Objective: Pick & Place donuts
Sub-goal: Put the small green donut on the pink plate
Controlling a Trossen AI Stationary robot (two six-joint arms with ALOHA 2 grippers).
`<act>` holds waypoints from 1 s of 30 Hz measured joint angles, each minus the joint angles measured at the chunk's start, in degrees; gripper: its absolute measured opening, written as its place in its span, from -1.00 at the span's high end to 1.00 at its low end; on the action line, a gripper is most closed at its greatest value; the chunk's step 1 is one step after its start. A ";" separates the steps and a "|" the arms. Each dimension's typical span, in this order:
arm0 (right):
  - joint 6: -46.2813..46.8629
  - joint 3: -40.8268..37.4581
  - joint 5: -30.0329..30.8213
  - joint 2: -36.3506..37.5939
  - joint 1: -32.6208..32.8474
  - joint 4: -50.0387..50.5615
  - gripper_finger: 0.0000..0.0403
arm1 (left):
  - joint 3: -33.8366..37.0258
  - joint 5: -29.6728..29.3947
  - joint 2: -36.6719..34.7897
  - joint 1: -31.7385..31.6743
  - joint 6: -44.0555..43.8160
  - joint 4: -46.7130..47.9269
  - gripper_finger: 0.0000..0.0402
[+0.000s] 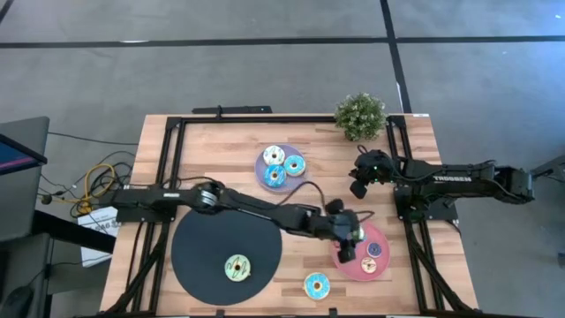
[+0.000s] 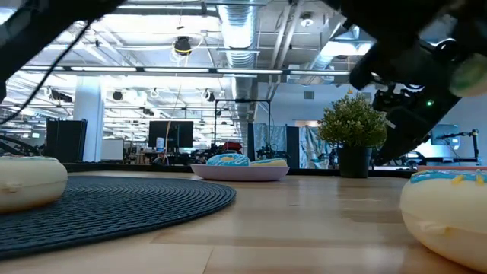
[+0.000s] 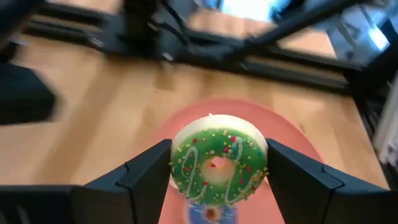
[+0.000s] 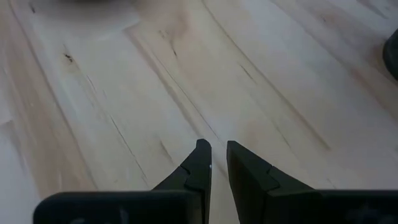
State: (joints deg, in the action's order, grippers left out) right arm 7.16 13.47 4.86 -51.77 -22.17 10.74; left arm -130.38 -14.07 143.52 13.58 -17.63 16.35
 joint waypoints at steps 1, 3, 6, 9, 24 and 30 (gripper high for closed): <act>0.00 0.00 0.00 0.00 -0.13 0.00 0.79 | -4.13 1.33 2.21 0.02 -0.06 3.59 -0.20; 0.00 0.00 0.02 0.00 -0.09 0.04 0.79 | -2.37 3.42 2.91 0.04 -1.46 1.46 -0.20; 0.00 0.00 -0.04 0.02 -0.07 0.00 0.79 | 0.52 7.22 2.67 0.19 -6.18 2.06 -0.20; 0.00 0.00 -0.02 0.00 -0.07 0.00 0.79 | 0.55 6.70 1.91 1.00 -8.30 4.71 -0.20; 2.95 0.00 -0.25 0.00 -0.06 1.25 0.79 | 2.44 2.24 5.30 4.12 -5.52 1.45 -0.20; 2.95 0.00 -0.37 0.00 -0.05 1.57 0.79 | 2.39 4.27 5.77 3.33 -7.06 0.64 -0.20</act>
State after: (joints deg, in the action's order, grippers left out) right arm 10.11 13.47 4.49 -51.77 -22.22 12.32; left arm -127.98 -9.80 149.29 16.92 -24.69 17.00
